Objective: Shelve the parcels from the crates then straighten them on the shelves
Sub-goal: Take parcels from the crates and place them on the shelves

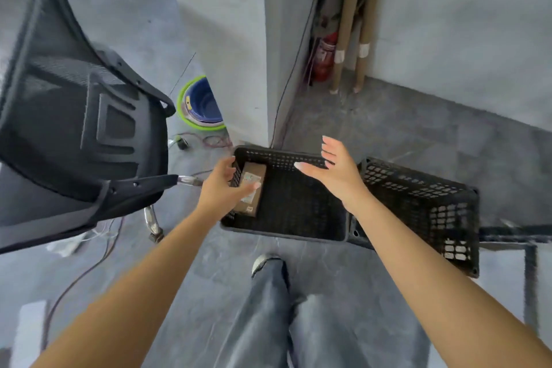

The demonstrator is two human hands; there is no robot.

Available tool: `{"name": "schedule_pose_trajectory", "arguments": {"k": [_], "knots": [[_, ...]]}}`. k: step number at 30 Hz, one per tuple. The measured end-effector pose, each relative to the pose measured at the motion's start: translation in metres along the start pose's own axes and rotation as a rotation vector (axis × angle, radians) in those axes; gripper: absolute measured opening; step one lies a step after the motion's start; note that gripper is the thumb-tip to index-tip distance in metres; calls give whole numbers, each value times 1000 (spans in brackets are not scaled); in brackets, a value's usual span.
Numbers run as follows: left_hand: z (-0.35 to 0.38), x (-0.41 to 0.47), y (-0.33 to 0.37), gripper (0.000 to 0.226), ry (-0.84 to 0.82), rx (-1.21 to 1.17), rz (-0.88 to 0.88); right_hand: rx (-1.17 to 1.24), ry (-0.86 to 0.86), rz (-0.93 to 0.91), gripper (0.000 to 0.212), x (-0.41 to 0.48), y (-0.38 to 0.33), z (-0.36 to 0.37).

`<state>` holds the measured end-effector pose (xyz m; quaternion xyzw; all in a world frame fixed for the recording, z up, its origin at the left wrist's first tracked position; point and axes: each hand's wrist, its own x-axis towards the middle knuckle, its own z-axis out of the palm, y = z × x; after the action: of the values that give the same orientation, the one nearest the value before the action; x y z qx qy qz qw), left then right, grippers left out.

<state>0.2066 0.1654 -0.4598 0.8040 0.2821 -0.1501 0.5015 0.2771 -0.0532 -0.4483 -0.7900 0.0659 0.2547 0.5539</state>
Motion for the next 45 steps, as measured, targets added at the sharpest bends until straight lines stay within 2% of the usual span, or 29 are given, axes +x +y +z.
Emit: {"name": "schedule_pose_trajectory", "arguments": {"k": [5,10,15,19,22,26,28,30,33,35,39,45], "knots": [[43,81,-78,76,4,-26,-158,-42,-108,144,93,90,77,62],[113,205,-185,76,19,-21,-201,-176,-241,313,103,197,220,139],[179,309,-278,64,19,189,-131,-232,-221,375,91,285,334,205],[212,353,-328,72,33,363,-145,-190,-225,395,90,329,386,242],[222,367,-336,80,112,373,-225,-69,-206,378,77,347,400,257],[215,361,-319,65,115,269,-260,90,-198,390,63,340,390,253],[203,345,-306,53,69,222,-206,127,-191,409,61,321,371,237],[186,322,-283,50,8,125,-166,165,-159,431,60,297,343,214],[159,282,-232,44,-114,-111,-201,226,-131,451,55,256,290,174],[140,254,-193,40,-170,-207,-232,218,-127,432,52,227,251,147],[113,197,-117,43,-292,-277,-217,133,-89,375,59,172,180,91],[94,115,-29,44,-298,-308,-99,9,-30,277,56,95,98,22]]}}
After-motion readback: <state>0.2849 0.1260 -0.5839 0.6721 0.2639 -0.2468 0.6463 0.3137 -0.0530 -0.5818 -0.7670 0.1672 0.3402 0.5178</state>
